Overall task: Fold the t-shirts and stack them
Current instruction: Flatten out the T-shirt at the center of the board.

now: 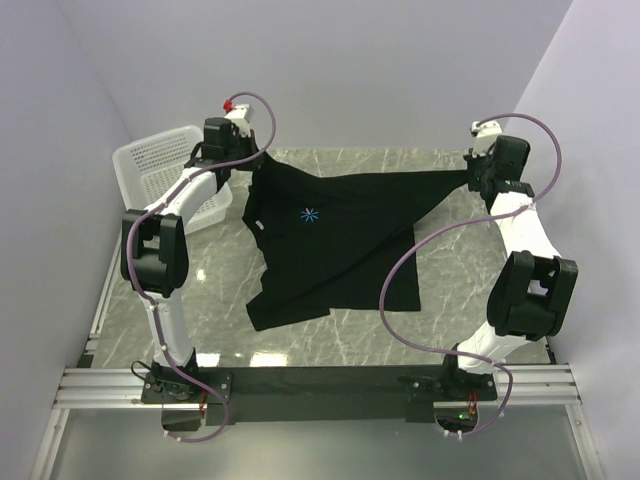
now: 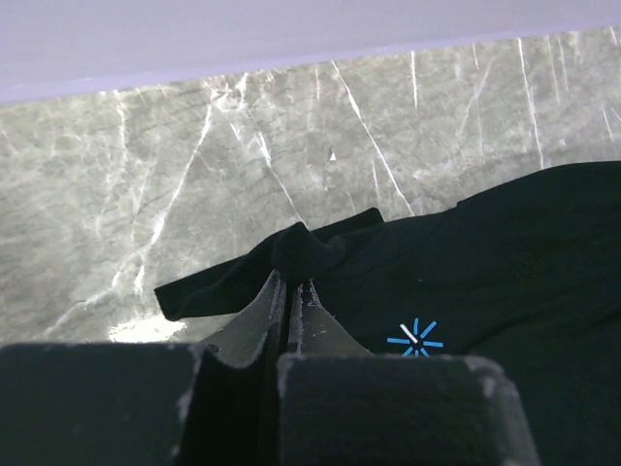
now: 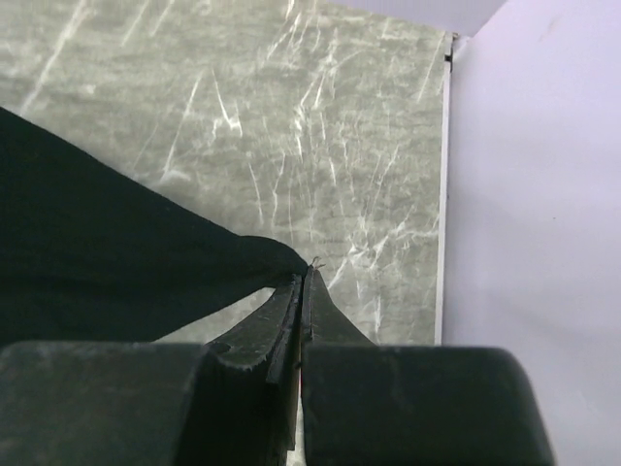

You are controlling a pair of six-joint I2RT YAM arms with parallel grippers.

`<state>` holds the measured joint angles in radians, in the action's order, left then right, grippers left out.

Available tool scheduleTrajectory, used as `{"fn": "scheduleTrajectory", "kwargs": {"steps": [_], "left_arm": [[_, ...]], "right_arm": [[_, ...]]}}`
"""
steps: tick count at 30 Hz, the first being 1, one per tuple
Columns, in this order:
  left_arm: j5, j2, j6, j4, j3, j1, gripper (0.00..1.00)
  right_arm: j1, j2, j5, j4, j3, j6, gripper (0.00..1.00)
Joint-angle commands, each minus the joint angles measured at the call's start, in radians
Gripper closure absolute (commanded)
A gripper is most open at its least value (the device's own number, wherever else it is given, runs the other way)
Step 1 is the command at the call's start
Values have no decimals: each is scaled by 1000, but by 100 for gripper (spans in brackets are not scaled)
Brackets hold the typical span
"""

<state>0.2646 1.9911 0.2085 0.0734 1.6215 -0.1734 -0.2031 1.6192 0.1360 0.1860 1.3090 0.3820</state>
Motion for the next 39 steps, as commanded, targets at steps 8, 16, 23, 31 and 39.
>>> {"fn": "scheduleTrajectory", "kwargs": {"steps": [8, 16, 23, 31, 39], "left_arm": [[68, 38, 40, -44, 117, 3, 100], [101, 96, 101, -67, 104, 2, 99], [88, 170, 127, -78, 150, 5, 99], [79, 207, 118, -49, 182, 6, 99], [82, 203, 118, -49, 201, 12, 99]], "right_arm": [[-15, -54, 14, -57, 82, -49, 100], [-30, -87, -4, -60, 33, -54, 100], [-36, -96, -3, -59, 15, -54, 100], [-38, -90, 10, -54, 16, -51, 100], [-36, -76, 20, -51, 24, -49, 100]]}}
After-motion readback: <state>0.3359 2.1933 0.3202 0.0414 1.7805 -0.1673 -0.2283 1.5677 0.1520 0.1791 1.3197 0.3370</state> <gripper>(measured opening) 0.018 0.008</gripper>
